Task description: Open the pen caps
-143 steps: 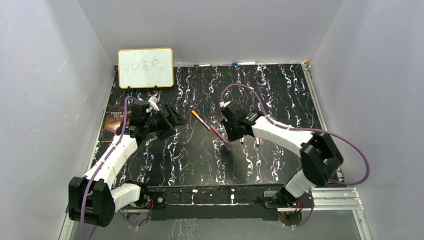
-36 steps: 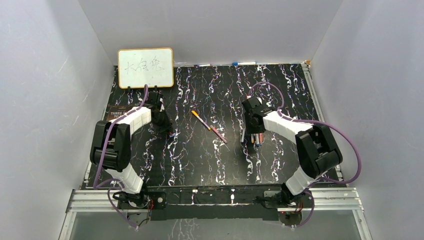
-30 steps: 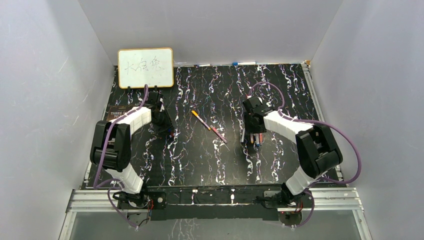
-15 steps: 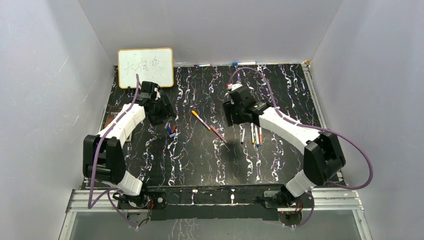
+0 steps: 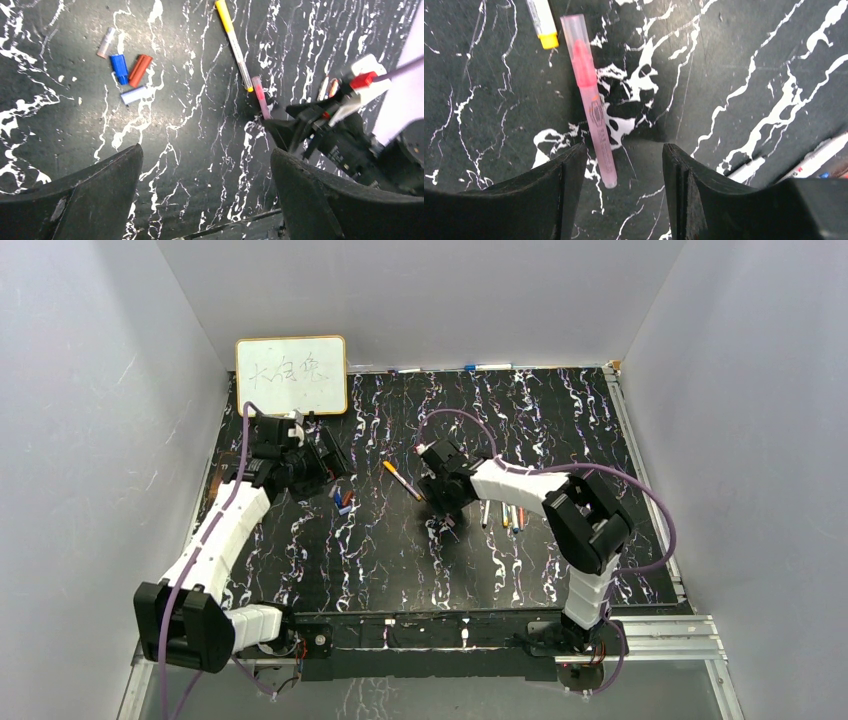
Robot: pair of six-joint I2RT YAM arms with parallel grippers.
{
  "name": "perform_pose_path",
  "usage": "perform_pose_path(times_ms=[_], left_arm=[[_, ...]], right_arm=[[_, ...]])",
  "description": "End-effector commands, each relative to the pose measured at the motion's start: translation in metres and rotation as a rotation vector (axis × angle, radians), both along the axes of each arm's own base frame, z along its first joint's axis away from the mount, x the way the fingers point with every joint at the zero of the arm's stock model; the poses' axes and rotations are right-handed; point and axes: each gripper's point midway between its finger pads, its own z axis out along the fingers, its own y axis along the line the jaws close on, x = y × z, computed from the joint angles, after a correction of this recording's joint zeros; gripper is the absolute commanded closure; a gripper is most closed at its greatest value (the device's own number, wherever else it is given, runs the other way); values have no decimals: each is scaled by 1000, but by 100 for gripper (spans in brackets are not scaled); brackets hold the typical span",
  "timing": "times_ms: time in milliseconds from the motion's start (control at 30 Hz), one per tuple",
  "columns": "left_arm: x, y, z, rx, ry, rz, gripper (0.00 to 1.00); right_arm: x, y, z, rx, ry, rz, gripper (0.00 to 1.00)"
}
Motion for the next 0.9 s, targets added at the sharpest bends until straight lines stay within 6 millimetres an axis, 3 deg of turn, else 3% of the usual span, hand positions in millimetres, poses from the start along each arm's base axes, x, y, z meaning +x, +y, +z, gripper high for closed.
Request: perform_pose_path(times_ms=[0, 167, 200, 333, 400, 467, 600, 733, 867], left_arm=[[-19, -10, 9, -76, -5, -29, 2], [-29, -16, 6, -126, -9, -43, 2], [-31, -19, 4, -143, -7, -48, 2], [-38, -23, -4, -179, -12, -60, 2], [-42, -22, -7, -175, -10, -58, 2], [-44, -23, -10, -184, -2, -58, 2], [-45, -36, -13, -286, 1, -48, 2], [-44, -49, -10, -426, -23, 2, 2], [-46, -61, -13, -477, -36, 27, 2]], right_arm=[[28, 30, 18, 80, -97, 48, 46], [25, 36, -2, 79, -69, 56, 52], [23, 36, -6, 76, -61, 55, 57], [15, 32, -15, 69, -35, 44, 97], [8, 27, -11, 71, -22, 41, 100], [4, 26, 7, 101, -37, 32, 100], [-7, 36, 72, 247, -70, 32, 100], [-33, 63, 136, 510, -41, 77, 100], [-67, 96, 171, 766, 77, 129, 100]])
